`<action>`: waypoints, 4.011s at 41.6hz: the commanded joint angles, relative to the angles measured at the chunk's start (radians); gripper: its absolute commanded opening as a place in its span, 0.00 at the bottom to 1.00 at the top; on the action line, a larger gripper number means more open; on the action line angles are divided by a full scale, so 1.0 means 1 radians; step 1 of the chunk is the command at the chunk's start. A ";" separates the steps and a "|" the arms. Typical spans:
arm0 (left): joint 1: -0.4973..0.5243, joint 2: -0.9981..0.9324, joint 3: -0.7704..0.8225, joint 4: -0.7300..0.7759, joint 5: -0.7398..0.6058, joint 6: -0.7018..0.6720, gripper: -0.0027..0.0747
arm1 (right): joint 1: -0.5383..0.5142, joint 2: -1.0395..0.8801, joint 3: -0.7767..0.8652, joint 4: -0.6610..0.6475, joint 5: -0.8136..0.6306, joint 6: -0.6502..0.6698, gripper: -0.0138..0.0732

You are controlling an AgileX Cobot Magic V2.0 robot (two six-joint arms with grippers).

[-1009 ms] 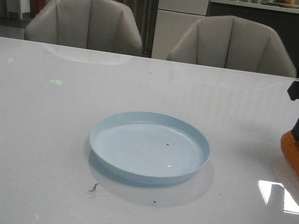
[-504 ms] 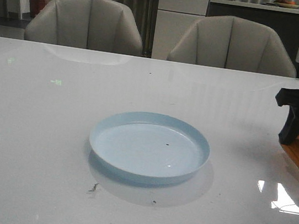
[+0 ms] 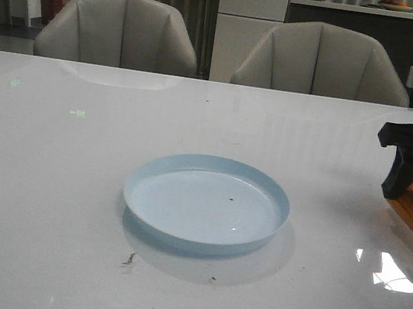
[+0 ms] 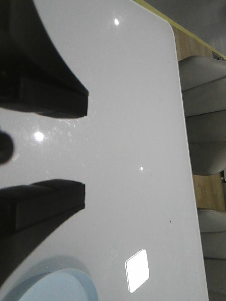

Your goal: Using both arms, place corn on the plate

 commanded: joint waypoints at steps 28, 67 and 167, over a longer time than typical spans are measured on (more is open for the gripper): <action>0.000 -0.005 -0.029 -0.005 -0.083 -0.002 0.52 | 0.006 -0.011 -0.112 -0.006 0.138 -0.008 0.47; 0.000 -0.005 -0.029 -0.007 -0.083 -0.002 0.52 | 0.529 0.047 -0.550 0.014 0.253 -0.009 0.47; 0.000 -0.005 -0.029 -0.007 -0.087 -0.002 0.52 | -0.115 -0.716 -0.124 -0.045 0.290 -0.073 0.84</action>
